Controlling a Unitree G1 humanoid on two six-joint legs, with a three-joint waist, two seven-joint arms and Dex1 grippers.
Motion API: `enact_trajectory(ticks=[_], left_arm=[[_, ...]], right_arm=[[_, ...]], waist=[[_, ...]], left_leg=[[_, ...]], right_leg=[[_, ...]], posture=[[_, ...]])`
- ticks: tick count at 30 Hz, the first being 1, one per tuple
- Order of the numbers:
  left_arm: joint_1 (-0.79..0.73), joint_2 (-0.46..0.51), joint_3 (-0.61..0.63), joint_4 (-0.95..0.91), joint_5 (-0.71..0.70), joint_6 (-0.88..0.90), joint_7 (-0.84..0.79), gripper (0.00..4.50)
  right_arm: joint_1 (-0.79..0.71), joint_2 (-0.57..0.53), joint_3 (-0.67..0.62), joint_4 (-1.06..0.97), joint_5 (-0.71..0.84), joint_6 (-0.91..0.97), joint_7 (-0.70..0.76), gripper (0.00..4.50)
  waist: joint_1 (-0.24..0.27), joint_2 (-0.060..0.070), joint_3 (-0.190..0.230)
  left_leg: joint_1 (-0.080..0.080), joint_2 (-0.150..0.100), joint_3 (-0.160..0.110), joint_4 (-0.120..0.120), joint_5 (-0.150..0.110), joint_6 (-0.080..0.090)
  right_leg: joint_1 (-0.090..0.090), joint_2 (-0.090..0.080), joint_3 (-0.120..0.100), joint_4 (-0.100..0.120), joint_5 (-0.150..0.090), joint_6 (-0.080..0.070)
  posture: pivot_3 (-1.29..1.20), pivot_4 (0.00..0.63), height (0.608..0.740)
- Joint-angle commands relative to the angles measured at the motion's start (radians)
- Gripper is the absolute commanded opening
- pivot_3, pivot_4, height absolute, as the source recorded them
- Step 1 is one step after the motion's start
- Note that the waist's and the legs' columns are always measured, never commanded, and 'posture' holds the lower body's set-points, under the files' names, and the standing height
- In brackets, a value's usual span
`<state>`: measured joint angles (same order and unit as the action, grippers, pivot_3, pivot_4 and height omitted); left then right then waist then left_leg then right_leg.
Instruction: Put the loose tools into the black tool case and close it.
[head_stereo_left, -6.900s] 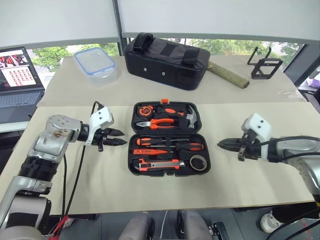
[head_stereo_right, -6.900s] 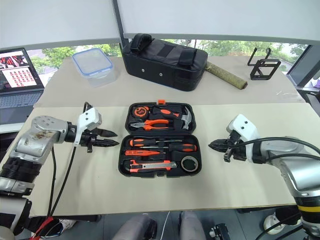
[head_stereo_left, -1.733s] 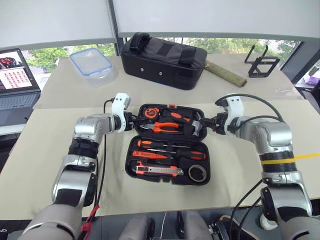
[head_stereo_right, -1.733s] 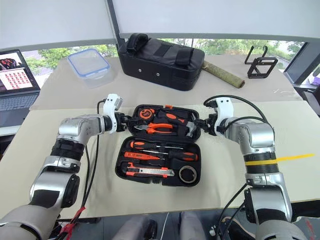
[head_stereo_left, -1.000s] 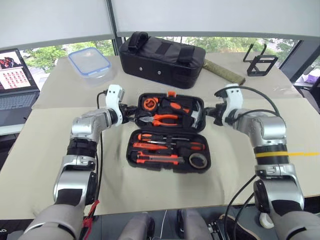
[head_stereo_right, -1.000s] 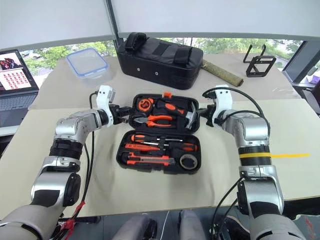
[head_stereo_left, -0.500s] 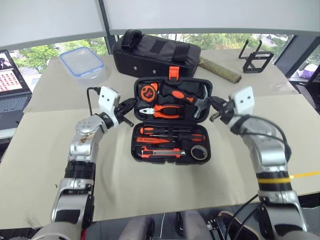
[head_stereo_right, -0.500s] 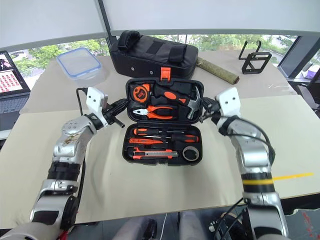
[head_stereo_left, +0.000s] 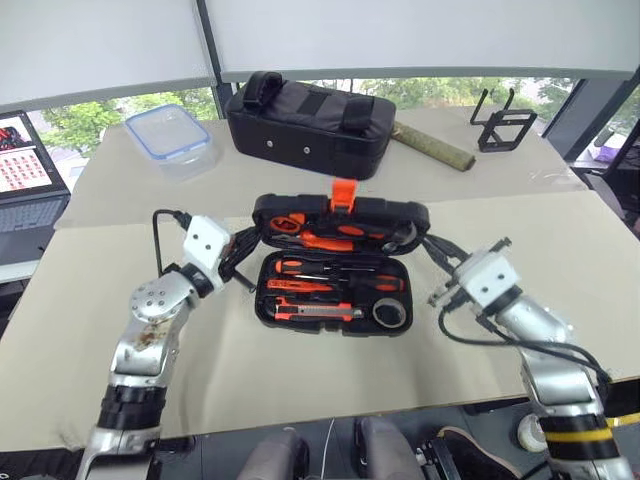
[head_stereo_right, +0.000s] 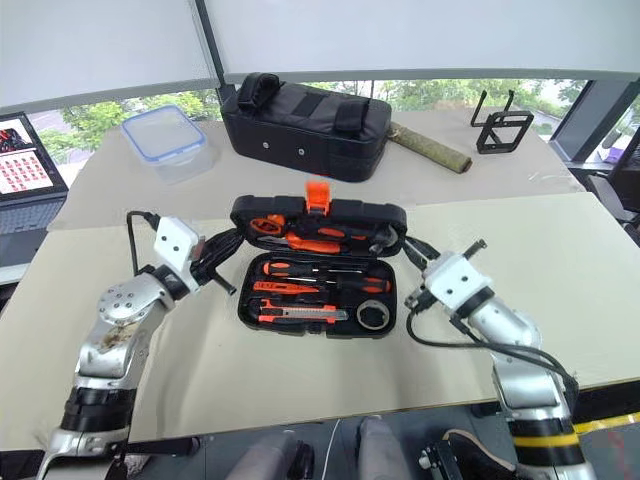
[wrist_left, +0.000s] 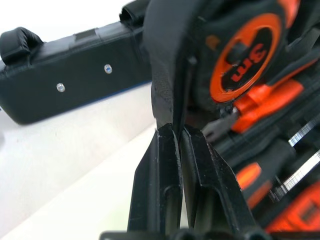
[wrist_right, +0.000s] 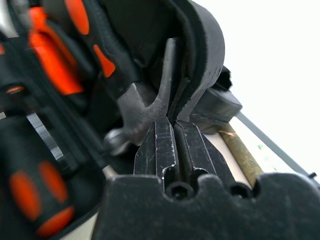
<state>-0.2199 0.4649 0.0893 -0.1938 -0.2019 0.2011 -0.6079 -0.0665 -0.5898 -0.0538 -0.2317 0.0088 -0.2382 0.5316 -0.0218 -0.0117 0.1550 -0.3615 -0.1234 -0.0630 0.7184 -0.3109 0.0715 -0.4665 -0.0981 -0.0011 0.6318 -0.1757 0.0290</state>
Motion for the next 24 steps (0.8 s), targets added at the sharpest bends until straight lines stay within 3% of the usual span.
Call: enact_trajectory(ticks=[1,2,3,7,9,12,14,15,18,21,24], left_arm=[[0.111,0.046,0.079,-0.094,-0.051,0.058,-0.01,0.71],[0.142,0.056,0.096,-0.115,-0.066,0.073,-0.015,0.93],[0.177,0.075,0.115,-0.138,-0.078,0.089,-0.024,1.51],[0.29,0.189,0.213,-0.194,-0.181,0.201,-0.129,2.71],[0.33,0.275,0.258,-0.166,-0.226,0.227,-0.225,3.46],[0.255,0.348,0.228,-0.032,-0.194,0.194,-0.279,3.46],[0.143,0.367,0.165,0.066,-0.154,0.151,-0.31,3.49],[0.079,0.367,0.132,0.118,-0.136,0.132,-0.324,3.49],[-0.132,0.332,0.017,0.303,-0.063,0.043,-0.369,2.83],[-0.308,0.276,-0.094,0.481,0.007,-0.05,-0.426,1.8],[-0.464,0.198,-0.175,0.658,0.078,-0.147,-0.442,0.79]], right_arm=[[0.124,-0.06,-0.026,-0.157,0.092,-0.019,0.103,0.69],[0.16,-0.077,-0.046,-0.189,0.107,-0.004,0.115,0.9],[0.202,-0.1,-0.074,-0.223,0.121,0.011,0.131,1.43],[0.374,-0.206,-0.179,-0.326,0.227,0.103,0.255,2.64],[0.461,-0.266,-0.21,-0.379,0.311,0.191,0.334,2.68],[0.519,-0.312,-0.186,-0.436,0.377,0.293,0.383,2.68],[0.518,-0.327,-0.14,-0.449,0.367,0.324,0.404,2.14],[0.509,-0.335,-0.114,-0.449,0.353,0.339,0.413,1.82],[0.452,-0.337,-0.029,-0.424,0.285,0.352,0.413,0.94],[0.369,-0.319,0.049,-0.382,0.228,0.365,0.401,0.02],[0.287,-0.299,0.118,-0.336,0.186,0.372,0.406,0.0]], waist=[[0.001,0.001,0.0],[0.001,0.001,0.0],[0.002,0.0,0.0],[0.015,0.0,0.001],[0.02,0.0,0.001],[0.034,0.0,0.001],[0.045,-0.001,0.001],[0.049,-0.002,0.001],[0.061,-0.006,0.003],[0.06,-0.008,0.003],[0.059,-0.008,0.003]], left_leg=[[0.005,0.001,0.002,-0.004,0.0,0.0],[0.009,0.002,0.003,-0.007,0.0,0.0],[0.011,0.004,0.004,-0.007,-0.001,0.0],[0.01,0.004,0.005,-0.006,-0.003,0.001],[0.01,0.004,0.005,-0.006,-0.004,0.002],[0.012,0.005,0.005,-0.006,-0.005,0.003],[0.014,0.006,0.005,-0.005,-0.007,0.001],[0.015,0.006,0.005,-0.005,-0.009,-0.002],[0.015,0.006,0.005,-0.003,-0.009,-0.003],[0.015,0.005,0.005,-0.003,-0.009,-0.003],[0.013,0.003,0.005,-0.003,-0.008,-0.002]], right_leg=[[0.003,0.001,0.002,-0.001,0.0,0.0],[0.007,0.002,0.003,-0.003,-0.001,-0.001],[0.008,0.003,0.004,-0.004,-0.001,-0.001],[0.008,0.004,0.004,-0.004,-0.001,-0.001],[0.009,0.004,0.004,-0.005,-0.001,-0.001],[0.011,0.004,0.003,-0.005,-0.001,-0.001],[0.015,0.003,0.002,-0.007,-0.002,0.0],[0.016,0.003,0.001,-0.007,-0.002,0.001],[0.018,0.003,-0.001,-0.007,-0.001,0.0],[0.018,0.002,-0.001,-0.008,-0.001,0.0],[0.015,0.0,-0.002,-0.008,-0.001,0.0]], posture=[[0.0,0.15,0.714],[0.0,0.15,0.714],[0.0,0.15,0.714],[0.0,0.15,0.714],[0.0,0.15,0.714],[0.0,0.15,0.714],[0.0,0.15,0.714],[0.0,0.15,0.714],[0.0,0.15,0.714],[0.0,0.15,0.714],[0.0,0.15,0.714]])
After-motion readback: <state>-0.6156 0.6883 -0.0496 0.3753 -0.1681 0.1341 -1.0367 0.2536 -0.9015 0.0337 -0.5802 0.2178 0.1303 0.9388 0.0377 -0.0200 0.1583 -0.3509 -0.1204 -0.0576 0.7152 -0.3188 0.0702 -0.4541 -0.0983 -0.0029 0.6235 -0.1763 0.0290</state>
